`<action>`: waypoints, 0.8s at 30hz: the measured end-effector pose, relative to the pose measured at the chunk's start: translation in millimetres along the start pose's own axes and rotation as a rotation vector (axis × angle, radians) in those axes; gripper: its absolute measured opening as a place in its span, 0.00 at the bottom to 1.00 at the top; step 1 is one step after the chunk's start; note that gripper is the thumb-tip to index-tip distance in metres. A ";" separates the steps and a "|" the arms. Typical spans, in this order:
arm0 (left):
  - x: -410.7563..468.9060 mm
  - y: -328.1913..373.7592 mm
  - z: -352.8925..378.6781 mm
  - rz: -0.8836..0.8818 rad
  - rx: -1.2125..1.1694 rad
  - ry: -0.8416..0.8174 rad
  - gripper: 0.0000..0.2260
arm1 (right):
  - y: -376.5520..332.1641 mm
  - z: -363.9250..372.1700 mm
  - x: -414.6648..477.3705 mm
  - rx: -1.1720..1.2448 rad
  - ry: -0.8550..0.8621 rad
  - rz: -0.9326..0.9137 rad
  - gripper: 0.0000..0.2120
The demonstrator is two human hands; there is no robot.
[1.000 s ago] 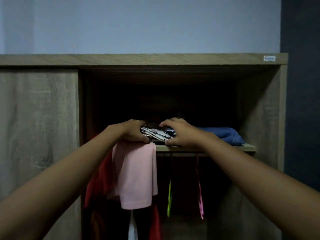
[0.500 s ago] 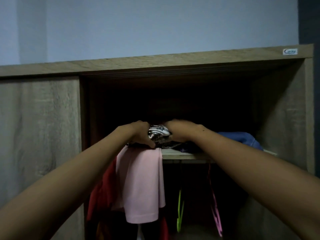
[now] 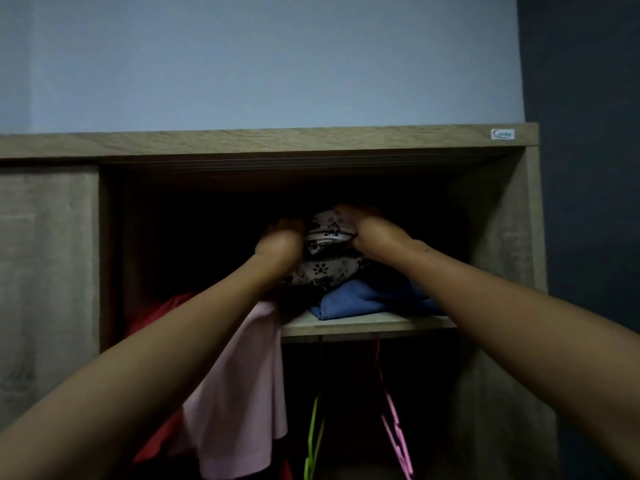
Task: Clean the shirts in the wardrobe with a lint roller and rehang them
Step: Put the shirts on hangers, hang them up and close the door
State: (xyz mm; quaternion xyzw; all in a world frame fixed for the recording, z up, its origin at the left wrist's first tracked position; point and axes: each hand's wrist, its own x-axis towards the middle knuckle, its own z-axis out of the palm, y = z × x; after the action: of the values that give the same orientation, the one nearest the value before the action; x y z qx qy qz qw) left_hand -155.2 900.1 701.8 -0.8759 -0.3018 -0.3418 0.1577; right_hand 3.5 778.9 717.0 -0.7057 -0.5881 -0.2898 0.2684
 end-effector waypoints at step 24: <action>-5.8 61.2 44.3 0.038 -0.524 -0.475 0.26 | 59.9 3.8 -81.0 -0.055 -0.329 0.239 0.32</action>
State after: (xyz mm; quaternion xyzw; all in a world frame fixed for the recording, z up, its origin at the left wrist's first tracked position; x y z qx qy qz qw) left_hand -97.3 872.0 661.7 -0.9472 -0.2156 -0.1913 -0.1406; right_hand 51.6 717.2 653.4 -0.8153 -0.5279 -0.1527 0.1821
